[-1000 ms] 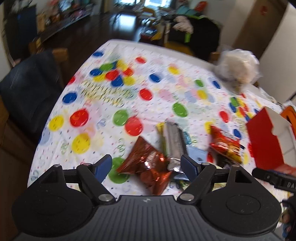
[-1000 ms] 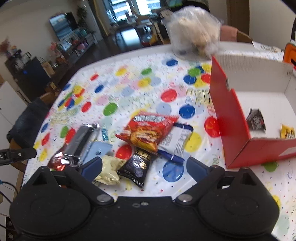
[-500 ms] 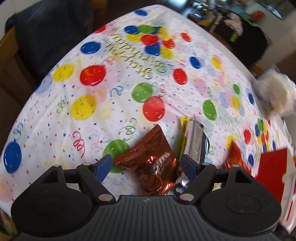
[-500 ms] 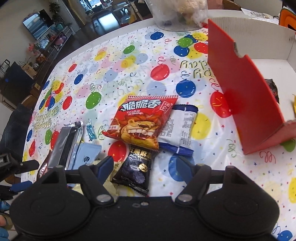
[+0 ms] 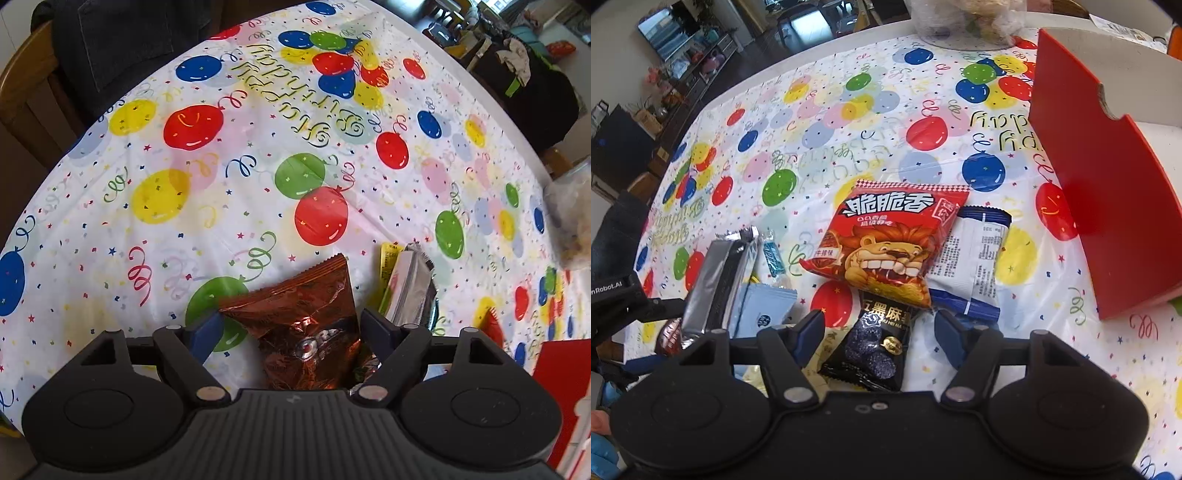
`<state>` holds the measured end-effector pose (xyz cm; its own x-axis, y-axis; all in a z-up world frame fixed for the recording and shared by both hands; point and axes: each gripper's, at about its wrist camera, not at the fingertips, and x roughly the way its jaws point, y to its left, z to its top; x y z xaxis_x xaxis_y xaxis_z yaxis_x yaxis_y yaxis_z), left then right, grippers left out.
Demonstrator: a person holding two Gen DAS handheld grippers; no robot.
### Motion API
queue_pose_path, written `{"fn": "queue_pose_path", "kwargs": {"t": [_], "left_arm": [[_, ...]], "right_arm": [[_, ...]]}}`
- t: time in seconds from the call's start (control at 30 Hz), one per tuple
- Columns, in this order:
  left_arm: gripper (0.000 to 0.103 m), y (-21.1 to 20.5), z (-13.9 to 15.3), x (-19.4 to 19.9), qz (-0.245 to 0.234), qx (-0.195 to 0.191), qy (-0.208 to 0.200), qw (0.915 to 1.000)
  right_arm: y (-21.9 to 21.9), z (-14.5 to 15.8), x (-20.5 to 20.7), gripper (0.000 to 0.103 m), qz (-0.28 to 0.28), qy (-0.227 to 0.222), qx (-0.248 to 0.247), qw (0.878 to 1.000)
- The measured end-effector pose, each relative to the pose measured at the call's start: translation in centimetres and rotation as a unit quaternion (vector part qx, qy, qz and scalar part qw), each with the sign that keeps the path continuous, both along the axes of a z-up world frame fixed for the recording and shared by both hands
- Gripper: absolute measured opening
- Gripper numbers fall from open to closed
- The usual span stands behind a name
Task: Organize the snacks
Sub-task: 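Grasp the brown Oreo bag with left tool while right tool grasps black sesame packet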
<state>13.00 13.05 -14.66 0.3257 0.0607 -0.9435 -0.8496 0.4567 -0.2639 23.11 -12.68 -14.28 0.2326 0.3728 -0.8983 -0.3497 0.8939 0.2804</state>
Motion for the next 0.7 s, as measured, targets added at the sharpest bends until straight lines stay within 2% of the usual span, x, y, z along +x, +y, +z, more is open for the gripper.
{"fn": "queue_pose_path", "kwargs": {"t": [0.27,0.43,0.7], "left_arm": [[0.080,-0.7,-0.9,0.2,-0.009,0.004,0.011,0.9999],[0.079,-0.9,-1.1,-0.3,-0.017,0.006,0.006,0.9998],[0.055,-0.8,-0.9,-1.8,-0.031,0.010,-0.001,0.9995]], "right_arm": [[0.3,-1.0,-0.3,0.055,0.019,-0.001,-0.012,1.000],[0.0,-1.0,-0.5,0.043,0.036,0.000,-0.001,0.999],[-1.6,-0.8,-1.0,0.035,0.041,0.002,0.013,0.999]]}}
